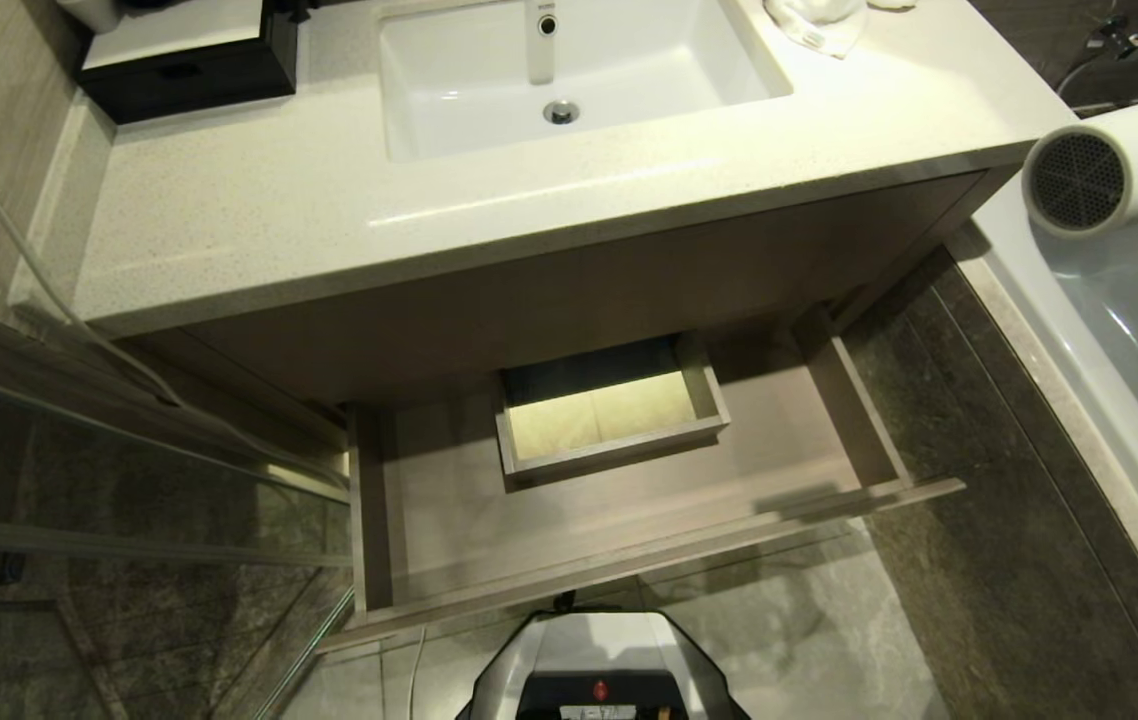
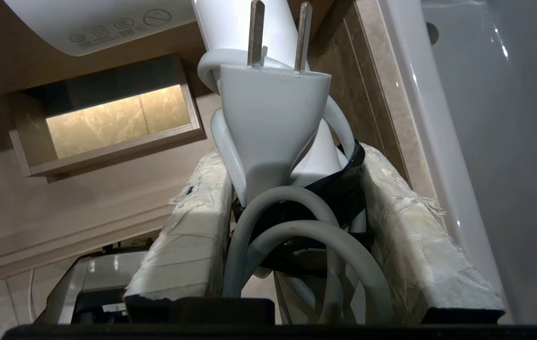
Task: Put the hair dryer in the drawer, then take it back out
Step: Put it into the drawer
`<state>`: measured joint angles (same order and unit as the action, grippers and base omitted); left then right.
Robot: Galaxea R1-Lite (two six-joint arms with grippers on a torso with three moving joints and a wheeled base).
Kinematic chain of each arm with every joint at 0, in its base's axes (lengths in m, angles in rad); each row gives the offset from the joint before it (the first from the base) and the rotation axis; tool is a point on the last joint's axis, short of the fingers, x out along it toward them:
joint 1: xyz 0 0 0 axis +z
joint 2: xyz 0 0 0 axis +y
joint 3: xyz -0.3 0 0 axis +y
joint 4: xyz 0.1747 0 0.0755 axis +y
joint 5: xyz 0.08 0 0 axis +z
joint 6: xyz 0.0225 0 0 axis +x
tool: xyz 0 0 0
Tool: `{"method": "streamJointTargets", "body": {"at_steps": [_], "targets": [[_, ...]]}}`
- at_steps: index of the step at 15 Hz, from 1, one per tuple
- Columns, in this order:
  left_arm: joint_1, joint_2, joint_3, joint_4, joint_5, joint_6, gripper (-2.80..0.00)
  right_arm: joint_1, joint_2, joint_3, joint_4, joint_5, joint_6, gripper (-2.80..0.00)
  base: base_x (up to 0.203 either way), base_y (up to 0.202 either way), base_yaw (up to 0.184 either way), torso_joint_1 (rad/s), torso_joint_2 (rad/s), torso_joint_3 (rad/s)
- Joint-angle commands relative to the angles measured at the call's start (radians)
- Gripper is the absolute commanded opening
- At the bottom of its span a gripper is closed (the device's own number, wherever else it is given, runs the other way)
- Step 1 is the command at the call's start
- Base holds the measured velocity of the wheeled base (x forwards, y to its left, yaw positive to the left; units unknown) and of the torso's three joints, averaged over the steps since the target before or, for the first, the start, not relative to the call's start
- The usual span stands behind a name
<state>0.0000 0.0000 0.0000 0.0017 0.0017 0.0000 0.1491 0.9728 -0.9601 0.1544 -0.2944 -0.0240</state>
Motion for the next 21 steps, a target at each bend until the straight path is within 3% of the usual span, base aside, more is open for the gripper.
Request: {"method": "streamJointTargets", "body": {"at_steps": [1, 7, 15, 21], "targets": [[0.0, -0.001, 0.0, 0.0, 0.0, 0.0, -2.8, 0.0, 0.0, 0.003, -0.015, -0.003, -0.001, -2.8, 0.0, 0.0, 0.0, -0.018, 0.0, -0.04], [0.0, 0.0, 0.002, 0.0, 0.0, 0.0, -2.8, 0.001, -0.009, 0.009, -0.035, 0.008, 0.003, -2.8, 0.0, 0.0, 0.0, 0.0, 0.0, 0.0], [0.0, 0.0, 0.0, 0.0, 0.0, 0.0, -2.8, 0.004, -0.014, 0.018, -0.036, -0.002, -0.008, -2.8, 0.001, 0.007, -0.124, 0.002, 0.0, 0.003], [0.0, -0.002, 0.0, 0.0, 0.0, 0.0, -2.8, 0.006, -0.016, 0.024, -0.036, -0.002, -0.007, -2.8, 0.0, 0.0, 0.0, 0.0, 0.0, 0.0]]}}
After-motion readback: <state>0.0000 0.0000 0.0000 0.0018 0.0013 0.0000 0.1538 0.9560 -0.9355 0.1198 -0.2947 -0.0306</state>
